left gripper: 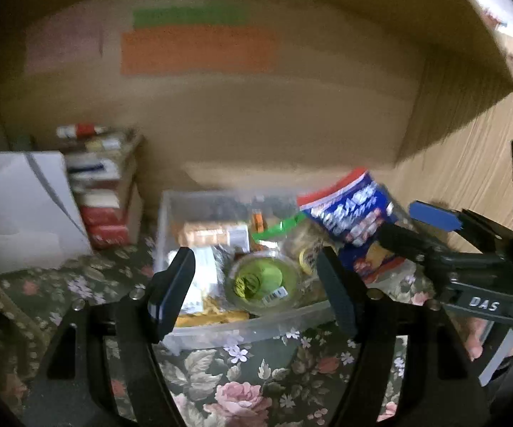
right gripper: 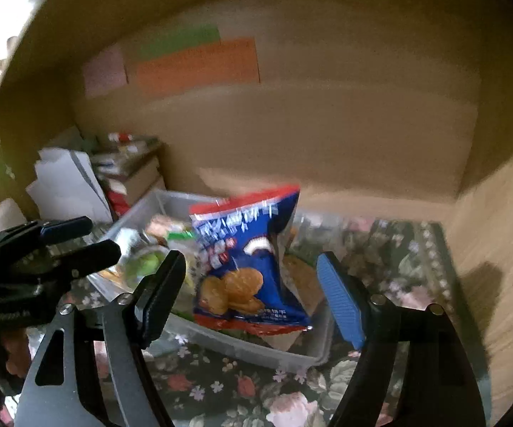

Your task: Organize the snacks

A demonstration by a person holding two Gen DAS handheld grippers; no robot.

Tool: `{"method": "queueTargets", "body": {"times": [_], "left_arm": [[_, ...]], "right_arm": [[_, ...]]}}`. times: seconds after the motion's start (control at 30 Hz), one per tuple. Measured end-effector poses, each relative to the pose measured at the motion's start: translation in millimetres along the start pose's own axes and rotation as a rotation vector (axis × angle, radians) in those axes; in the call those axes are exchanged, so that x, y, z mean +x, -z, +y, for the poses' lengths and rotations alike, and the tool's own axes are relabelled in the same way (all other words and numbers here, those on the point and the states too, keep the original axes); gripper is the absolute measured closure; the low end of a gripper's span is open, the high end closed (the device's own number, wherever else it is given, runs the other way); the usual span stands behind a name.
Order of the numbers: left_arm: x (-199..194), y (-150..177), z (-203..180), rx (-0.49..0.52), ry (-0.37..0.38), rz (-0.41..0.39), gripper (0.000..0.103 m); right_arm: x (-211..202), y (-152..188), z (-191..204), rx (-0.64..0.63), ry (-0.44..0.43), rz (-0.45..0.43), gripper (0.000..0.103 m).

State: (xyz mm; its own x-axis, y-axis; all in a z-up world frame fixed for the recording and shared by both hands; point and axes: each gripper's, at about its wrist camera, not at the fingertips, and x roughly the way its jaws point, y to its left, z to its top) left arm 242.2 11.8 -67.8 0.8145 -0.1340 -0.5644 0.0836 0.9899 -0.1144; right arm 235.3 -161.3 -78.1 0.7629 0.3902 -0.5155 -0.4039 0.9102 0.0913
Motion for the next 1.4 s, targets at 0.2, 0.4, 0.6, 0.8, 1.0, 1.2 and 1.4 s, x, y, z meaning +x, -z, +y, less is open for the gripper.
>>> {"method": "queueTargets", "body": {"times": [0.2, 0.4, 0.6, 0.8, 1.0, 1.2, 1.4], "left_arm": [[-63.2, -11.0, -2.5, -0.004, -0.025, -0.155, 0.032], [-129.0, -9.0, -13.8, 0.016, -0.05, -0.305, 0.03], [-180.0, 7.1, -29.0, 0.053, -0.067, -0.412, 0.015], [-206.7, 21.6, -36.6, 0.069, -0.079, -0.456, 0.003], [-218.0, 32.1, -39.9, 0.069, -0.093, -0.468, 0.0], [-218.5, 37.5, -42.9, 0.063, -0.092, -0.466, 0.0], [-218.2, 39.3, -42.7, 0.061, -0.088, -0.463, 0.0]], "right_arm": [[-65.5, -12.4, 15.3, -0.024, 0.024, -0.156, 0.029], [-123.2, -12.0, 31.8, -0.029, 0.007, -0.267, 0.029], [-159.3, -3.0, 47.7, -0.02, -0.003, -0.344, 0.029], [-176.8, 11.3, 60.3, -0.014, -0.001, -0.364, 0.014], [-185.8, 20.2, 71.3, -0.008, 0.042, -0.378, 0.0], [-191.4, 24.3, 75.0, -0.016, 0.067, -0.381, 0.0], [-194.5, 25.3, 76.9, -0.022, 0.074, -0.389, 0.0]]}}
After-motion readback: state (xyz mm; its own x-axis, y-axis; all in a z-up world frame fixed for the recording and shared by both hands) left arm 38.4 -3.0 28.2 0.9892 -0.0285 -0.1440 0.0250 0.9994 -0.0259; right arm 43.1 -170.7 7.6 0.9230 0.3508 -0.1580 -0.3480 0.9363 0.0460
